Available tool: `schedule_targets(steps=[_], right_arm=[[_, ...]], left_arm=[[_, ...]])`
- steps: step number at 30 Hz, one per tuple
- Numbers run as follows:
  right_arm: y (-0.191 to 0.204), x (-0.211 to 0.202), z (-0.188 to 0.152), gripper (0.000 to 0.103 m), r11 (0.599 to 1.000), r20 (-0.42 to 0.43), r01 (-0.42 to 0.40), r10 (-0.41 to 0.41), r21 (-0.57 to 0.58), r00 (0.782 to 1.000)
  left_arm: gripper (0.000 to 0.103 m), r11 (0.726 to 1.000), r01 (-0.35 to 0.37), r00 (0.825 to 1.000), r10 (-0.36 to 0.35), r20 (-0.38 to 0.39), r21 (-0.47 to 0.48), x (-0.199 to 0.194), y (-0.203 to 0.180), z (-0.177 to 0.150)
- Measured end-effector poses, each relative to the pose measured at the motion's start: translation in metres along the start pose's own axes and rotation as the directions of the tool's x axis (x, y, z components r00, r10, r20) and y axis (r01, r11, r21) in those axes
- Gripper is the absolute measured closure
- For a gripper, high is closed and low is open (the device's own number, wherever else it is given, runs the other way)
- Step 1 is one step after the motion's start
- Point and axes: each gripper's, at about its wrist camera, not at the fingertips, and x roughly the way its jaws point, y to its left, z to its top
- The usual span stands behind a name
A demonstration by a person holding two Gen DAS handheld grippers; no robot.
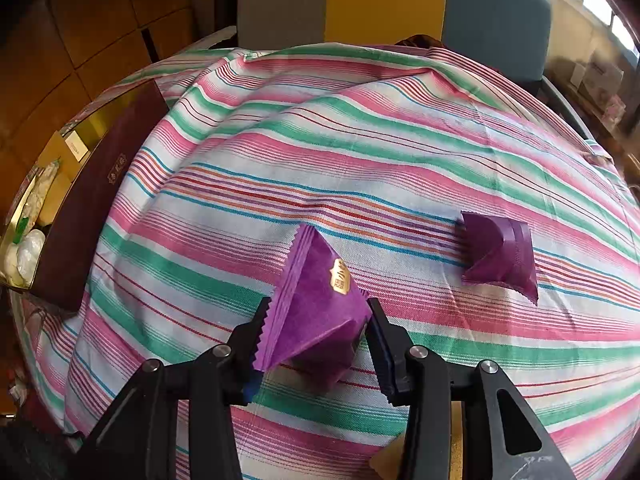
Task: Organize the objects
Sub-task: 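Carry the white wrapped ball into the gold tray and open the left tool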
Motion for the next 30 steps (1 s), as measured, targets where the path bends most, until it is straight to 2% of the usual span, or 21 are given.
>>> schedule_targets(steps=[2,4,7,10,15,18,22,30], right_arm=[[0.001,0.000,0.000,0.057,1.000,-0.002,0.001,-0.001,0.000,1.000],[0.001,0.000,0.000,0.057,1.000,-0.002,0.003,-0.003,-0.001,1.000],[0.002,0.001,0.000,0.057,1.000,-0.003,0.009,-0.009,-0.006,1.000],[0.002,0.001,0.000,0.058,1.000,-0.005,0.012,-0.012,-0.012,1.000],[0.003,0.001,0.001,0.058,1.000,-0.006,0.015,-0.015,-0.015,1.000],[0.003,0.001,0.001,0.058,1.000,-0.006,0.014,-0.014,-0.014,1.000],[0.003,0.001,0.001,0.058,1.000,-0.006,0.014,-0.014,-0.013,1.000],[0.004,0.001,0.001,0.057,1.000,-0.006,0.015,-0.015,-0.011,1.000]], left_arm=[[0.049,0.997,0.031,0.999,-0.032,-0.010,-0.069,0.003,0.015,0.007],[0.049,0.982,0.075,0.997,-0.078,-0.013,-0.175,0.007,0.039,0.019],[0.049,0.965,0.083,0.996,-0.084,0.005,-0.249,0.012,0.062,0.036],[0.049,0.973,0.030,0.999,-0.034,-0.016,-0.227,0.027,0.071,0.055],[0.049,0.968,-0.027,0.997,0.008,-0.075,-0.250,0.071,0.090,0.075],[0.049,0.961,-0.081,0.991,0.049,-0.127,-0.263,0.098,0.101,0.082],[0.047,0.964,-0.161,0.971,0.116,-0.208,-0.214,0.128,0.107,0.086],[0.030,0.972,-0.154,0.970,0.115,-0.213,-0.176,0.129,0.104,0.086]])
